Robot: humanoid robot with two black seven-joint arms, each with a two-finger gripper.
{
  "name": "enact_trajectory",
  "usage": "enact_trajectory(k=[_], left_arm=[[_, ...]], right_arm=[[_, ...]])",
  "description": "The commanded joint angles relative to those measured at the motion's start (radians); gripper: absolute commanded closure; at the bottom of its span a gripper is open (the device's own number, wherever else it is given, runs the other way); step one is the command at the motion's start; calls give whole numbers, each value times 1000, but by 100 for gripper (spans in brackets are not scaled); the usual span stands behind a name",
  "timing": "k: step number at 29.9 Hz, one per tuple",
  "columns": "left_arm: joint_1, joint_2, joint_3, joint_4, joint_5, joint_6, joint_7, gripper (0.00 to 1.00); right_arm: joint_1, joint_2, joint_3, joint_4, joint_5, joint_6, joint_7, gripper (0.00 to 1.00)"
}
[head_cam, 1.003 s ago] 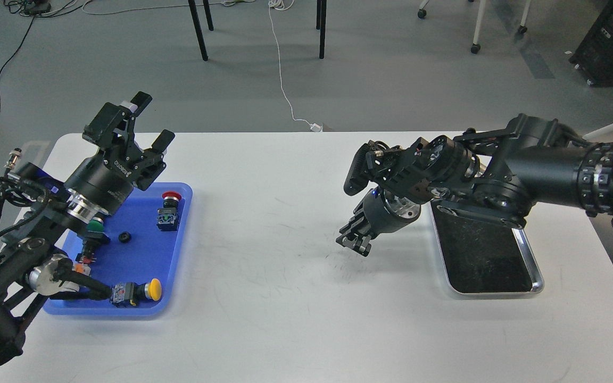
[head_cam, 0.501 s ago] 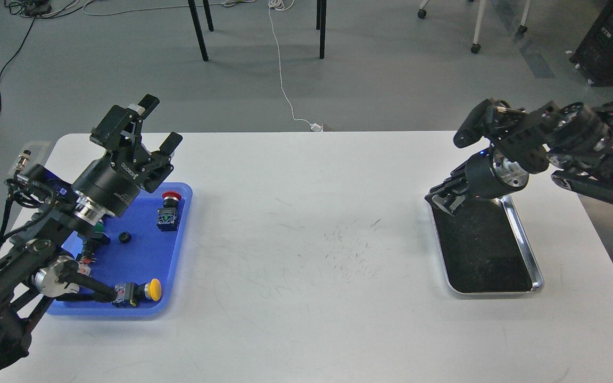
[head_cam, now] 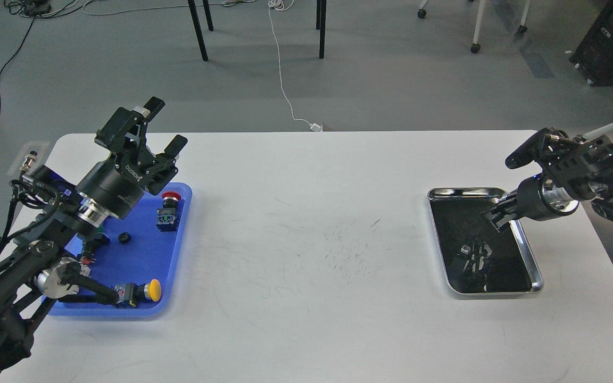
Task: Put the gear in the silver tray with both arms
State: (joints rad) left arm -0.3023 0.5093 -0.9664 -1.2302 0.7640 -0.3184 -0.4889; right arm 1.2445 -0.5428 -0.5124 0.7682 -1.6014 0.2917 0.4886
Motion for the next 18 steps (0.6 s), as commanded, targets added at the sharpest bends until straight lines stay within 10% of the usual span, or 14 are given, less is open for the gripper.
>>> enact_trajectory(k=[1, 4, 12, 18], left_arm=[[0, 0, 1, 0, 0, -1, 0, 2], [0, 0, 1, 0, 0, -1, 0, 2], [-3, 12, 0, 0, 0, -2, 0, 2], [-6, 28, 0, 0, 3, -24, 0, 2]], right_arm=[[-31, 52, 25, -33, 1, -5, 0, 79], [-36, 58, 29, -49, 1, -6, 0, 72], [-42, 43, 81, -30, 9, -3, 0, 9], [-7, -43, 293, 32, 147, 9, 0, 3]])
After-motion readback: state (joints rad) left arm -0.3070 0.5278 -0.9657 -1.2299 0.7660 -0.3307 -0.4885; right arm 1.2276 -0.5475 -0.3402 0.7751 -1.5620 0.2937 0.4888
